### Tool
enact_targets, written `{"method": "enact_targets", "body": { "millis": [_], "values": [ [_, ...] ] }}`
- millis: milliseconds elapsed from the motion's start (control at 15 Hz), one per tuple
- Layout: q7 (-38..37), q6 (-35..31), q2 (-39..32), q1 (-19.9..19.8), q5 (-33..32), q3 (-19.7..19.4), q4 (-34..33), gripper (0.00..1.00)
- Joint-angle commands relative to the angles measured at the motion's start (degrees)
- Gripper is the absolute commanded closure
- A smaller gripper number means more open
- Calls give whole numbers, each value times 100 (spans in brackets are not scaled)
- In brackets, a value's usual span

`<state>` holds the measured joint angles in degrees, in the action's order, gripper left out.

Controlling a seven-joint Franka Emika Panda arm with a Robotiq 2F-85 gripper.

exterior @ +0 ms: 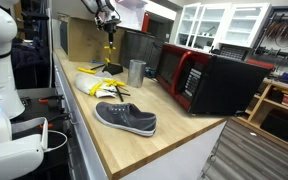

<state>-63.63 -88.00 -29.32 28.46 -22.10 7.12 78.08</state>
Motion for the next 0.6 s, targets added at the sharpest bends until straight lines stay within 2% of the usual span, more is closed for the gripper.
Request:
{"method": "enact_targets", "body": {
  "millis": [0, 533],
  "values": [
    [183, 206, 311, -20, 8, 53, 288, 96],
    [589, 710, 372, -27, -35, 116, 326, 96]
  ]
}}
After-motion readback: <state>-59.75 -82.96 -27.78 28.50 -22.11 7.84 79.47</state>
